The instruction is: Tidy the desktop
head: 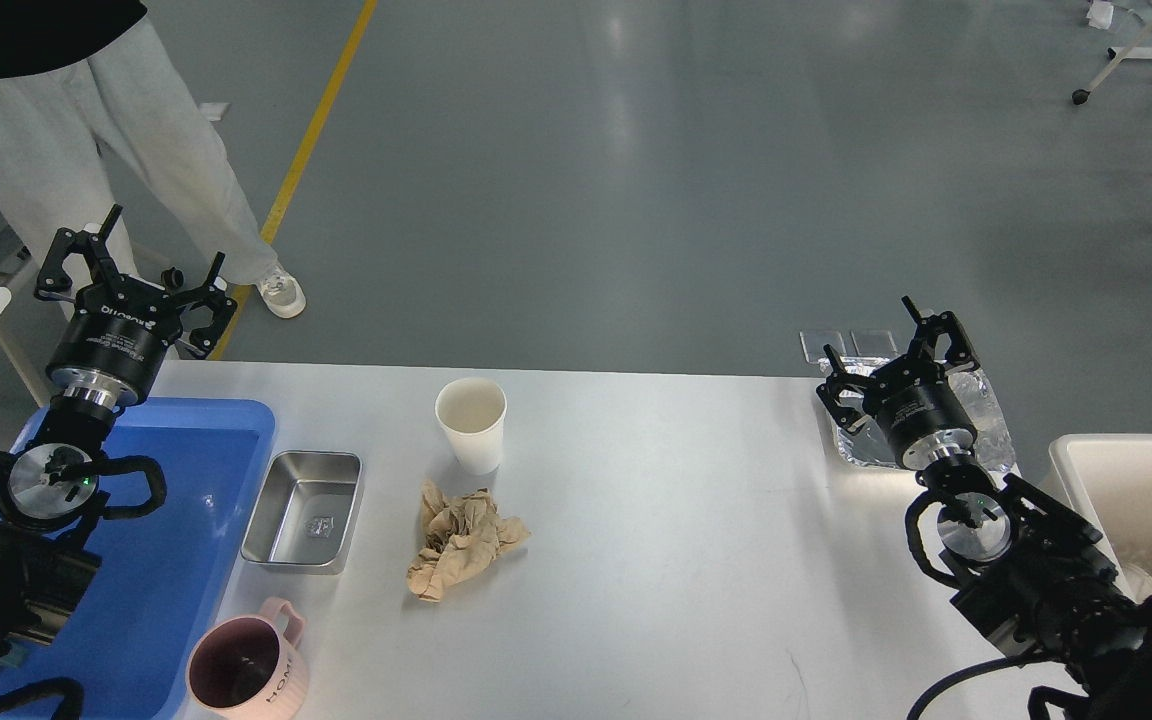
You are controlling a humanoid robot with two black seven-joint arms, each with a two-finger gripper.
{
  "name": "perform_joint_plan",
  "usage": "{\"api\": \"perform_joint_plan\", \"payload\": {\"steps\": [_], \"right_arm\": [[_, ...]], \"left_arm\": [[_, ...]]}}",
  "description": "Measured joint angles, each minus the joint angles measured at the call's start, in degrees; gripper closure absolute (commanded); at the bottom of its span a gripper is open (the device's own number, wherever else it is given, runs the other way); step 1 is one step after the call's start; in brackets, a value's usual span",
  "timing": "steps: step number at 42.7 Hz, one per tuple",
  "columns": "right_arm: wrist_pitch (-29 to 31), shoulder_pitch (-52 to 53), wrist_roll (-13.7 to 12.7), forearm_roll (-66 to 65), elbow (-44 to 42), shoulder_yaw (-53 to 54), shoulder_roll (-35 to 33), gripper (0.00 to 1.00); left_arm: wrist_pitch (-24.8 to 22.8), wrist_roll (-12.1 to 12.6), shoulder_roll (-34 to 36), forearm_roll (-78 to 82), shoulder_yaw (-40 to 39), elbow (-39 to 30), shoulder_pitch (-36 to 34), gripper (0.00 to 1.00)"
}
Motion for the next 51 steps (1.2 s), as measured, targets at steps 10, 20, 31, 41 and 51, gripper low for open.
{"api": "perform_joint_plan", "payload": {"steps": [10,20,31,41,51], "right_arm": [[0.1,-0.2,0.2,0.0,0.3,0.0,0.0,0.0],[0.1,-0.2,0.4,0.0,0.5,0.1,0.0,0.0],[0.2,0.0,0.5,0.1,0.5,0.2,-0.3,0.0],[0.2,0.0,0.5,0.1,0.6,0.2,-0.3,0.0],[0.3,0.0,0.5,0.1,0.6,0.3,-0.3,0.0]], "left_arm": [[0.7,-3.3,3.4,10.9,0.1,-0.4,1.6,0.03],[1.6,-3.9,5.0,26.5,0.2,-0.8,2.1,0.03],[8.8,-6.2,12.2,36.2,1.1,-9.9,9.9,0.03],[13.2,-6.1,16.9,36.4,3.1,-21.6,17.5,0.04],[10.7,-4.9,21.9,36.6,3.0,-30.8,23.1,0.05]]}}
